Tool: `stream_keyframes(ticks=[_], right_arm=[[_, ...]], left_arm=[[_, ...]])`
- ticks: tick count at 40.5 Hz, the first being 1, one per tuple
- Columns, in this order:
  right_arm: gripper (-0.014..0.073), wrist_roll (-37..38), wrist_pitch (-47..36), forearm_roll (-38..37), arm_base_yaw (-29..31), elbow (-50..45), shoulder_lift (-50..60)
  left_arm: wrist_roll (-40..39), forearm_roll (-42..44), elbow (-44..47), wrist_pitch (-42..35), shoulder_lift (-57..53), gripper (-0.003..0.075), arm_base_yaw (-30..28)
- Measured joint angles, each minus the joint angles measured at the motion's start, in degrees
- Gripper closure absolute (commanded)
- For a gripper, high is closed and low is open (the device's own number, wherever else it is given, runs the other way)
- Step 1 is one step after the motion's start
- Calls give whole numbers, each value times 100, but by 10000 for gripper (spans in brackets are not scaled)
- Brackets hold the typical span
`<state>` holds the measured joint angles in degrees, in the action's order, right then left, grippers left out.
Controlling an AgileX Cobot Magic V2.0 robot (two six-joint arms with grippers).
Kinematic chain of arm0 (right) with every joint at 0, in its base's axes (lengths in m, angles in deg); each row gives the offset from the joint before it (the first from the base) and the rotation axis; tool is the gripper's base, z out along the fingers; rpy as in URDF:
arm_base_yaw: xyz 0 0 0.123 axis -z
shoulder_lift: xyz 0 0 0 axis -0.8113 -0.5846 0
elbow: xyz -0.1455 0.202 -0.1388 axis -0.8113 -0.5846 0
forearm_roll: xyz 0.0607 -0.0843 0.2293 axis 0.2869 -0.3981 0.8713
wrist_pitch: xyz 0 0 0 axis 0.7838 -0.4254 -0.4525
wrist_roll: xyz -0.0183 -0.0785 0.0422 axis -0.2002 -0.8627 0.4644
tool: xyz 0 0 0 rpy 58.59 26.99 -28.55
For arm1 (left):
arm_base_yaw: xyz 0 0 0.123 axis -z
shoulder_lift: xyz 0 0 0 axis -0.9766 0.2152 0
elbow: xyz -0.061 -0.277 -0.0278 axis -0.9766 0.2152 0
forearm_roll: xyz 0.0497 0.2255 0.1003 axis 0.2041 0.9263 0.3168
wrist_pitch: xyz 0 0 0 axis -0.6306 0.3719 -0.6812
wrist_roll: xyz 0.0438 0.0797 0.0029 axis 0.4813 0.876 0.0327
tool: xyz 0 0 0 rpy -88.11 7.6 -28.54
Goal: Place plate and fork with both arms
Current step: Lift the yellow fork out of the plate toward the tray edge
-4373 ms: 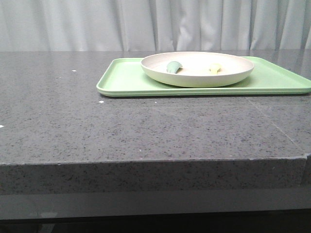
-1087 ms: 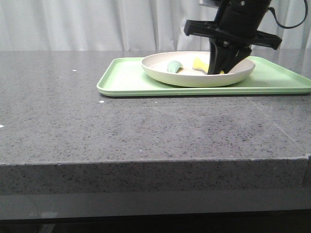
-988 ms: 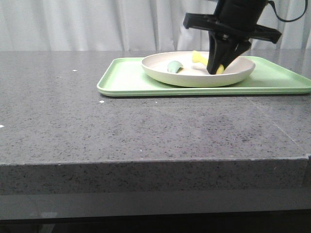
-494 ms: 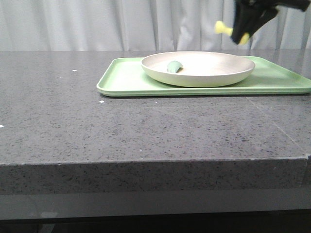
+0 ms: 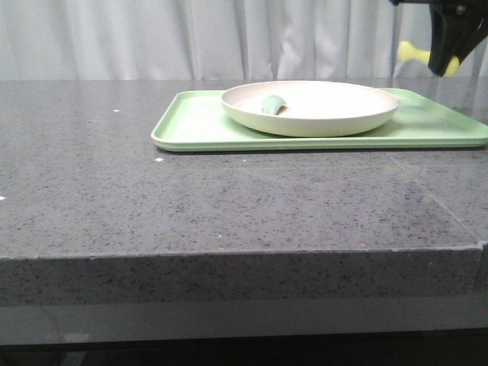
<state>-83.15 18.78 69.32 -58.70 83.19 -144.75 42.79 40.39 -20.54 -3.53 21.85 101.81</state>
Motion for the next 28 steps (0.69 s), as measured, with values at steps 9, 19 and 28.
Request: stream_keyframes(ticks=[9, 19, 28], right_arm=[[665, 0, 0, -9, 0, 0, -243], [665, 0, 0, -33, 0, 0, -532], [663, 0, 0, -57, 0, 0, -569]], left_arm=[[0, 0, 0, 0, 0, 738, 0], [0, 0, 0, 0, 0, 738, 0], [0, 0, 0, 0, 0, 738, 0]])
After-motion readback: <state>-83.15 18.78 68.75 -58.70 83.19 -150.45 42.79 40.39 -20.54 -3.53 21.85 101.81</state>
